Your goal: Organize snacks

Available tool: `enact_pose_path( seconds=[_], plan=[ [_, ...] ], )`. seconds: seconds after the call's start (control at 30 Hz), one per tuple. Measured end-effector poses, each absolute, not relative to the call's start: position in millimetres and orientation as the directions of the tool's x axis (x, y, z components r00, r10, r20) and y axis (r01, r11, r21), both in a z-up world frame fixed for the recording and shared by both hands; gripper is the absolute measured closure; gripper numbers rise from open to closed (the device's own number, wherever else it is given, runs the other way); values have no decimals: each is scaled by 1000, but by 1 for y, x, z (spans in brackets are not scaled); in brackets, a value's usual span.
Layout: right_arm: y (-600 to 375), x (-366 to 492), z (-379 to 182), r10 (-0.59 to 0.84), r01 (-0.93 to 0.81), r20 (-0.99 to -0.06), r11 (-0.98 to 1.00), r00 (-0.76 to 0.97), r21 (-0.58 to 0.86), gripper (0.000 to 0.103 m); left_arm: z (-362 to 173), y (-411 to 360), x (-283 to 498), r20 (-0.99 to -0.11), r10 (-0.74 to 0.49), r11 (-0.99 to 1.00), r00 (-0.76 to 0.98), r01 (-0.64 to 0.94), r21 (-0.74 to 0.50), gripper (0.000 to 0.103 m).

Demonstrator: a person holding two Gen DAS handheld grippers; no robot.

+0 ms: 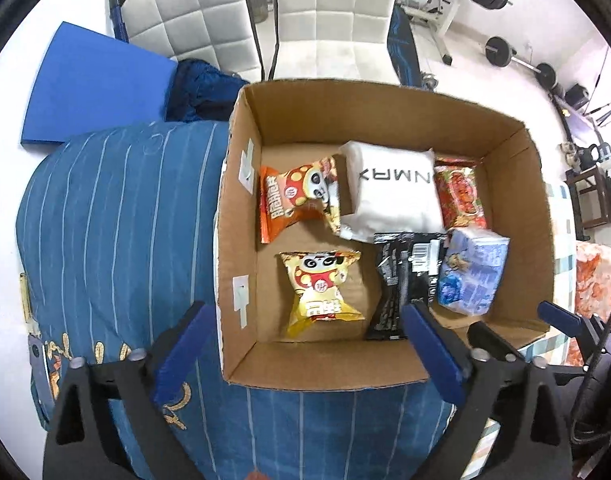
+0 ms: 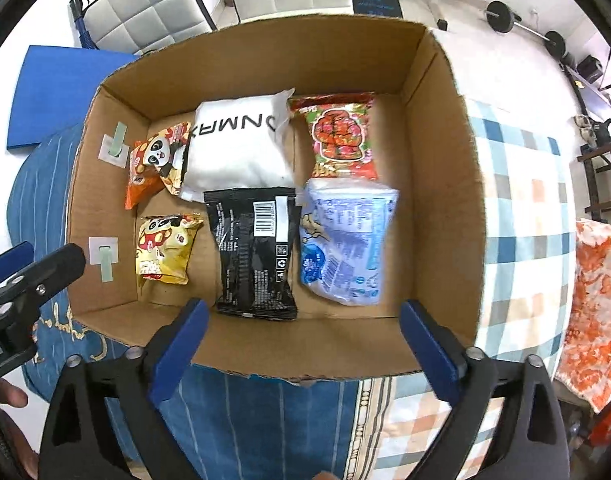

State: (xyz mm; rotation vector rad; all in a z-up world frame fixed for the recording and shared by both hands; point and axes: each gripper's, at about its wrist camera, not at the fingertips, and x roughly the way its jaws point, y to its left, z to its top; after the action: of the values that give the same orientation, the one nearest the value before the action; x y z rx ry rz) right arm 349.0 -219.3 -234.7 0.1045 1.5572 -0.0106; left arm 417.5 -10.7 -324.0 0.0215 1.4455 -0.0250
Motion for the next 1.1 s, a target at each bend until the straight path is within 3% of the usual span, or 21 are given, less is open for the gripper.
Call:
enact_pose_path(
  seconds=[0.27, 0.53, 1.1],
  plan=[
    [-226, 339, -219, 26, 75, -998, 997, 49, 30, 0, -310, -17, 407, -982, 14, 999, 191, 35, 21, 2],
    [-233, 319, -183, 62, 93, -993, 993, 103, 72, 0, -263, -22, 371, -957, 15, 999, 288, 31, 26, 2],
    [-244, 214, -29, 96, 49, -942, 992, 322, 118, 0, -139, -32, 268, -882, 14, 998, 471, 44, 40, 2]
  ],
)
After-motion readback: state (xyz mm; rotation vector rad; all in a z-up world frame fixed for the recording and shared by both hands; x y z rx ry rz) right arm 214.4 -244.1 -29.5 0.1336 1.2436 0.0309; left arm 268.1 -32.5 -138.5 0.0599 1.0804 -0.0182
